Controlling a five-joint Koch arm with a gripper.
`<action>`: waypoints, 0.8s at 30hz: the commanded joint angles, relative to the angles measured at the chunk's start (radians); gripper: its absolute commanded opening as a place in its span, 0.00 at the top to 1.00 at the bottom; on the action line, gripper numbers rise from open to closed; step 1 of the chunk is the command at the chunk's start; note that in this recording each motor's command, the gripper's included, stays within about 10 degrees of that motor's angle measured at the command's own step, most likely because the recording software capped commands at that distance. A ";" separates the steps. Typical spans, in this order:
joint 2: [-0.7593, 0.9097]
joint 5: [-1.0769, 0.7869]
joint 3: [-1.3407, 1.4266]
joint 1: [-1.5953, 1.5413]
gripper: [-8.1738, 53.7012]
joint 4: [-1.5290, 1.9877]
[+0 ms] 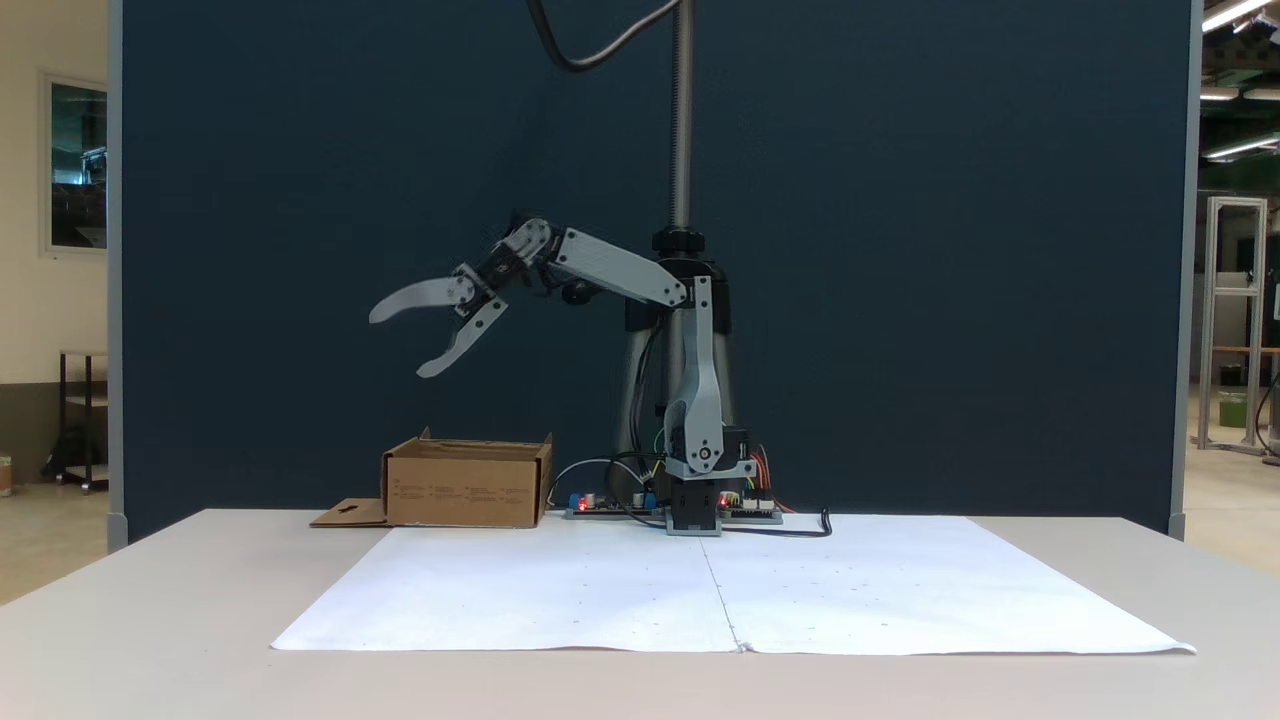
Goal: Grasp a green dice and put it in the bin.
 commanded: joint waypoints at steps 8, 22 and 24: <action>0.097 0.080 0.051 -0.308 0.16 -0.061; 0.348 0.098 0.497 -0.661 0.15 -0.290; 0.376 0.092 0.624 -0.703 0.15 -0.366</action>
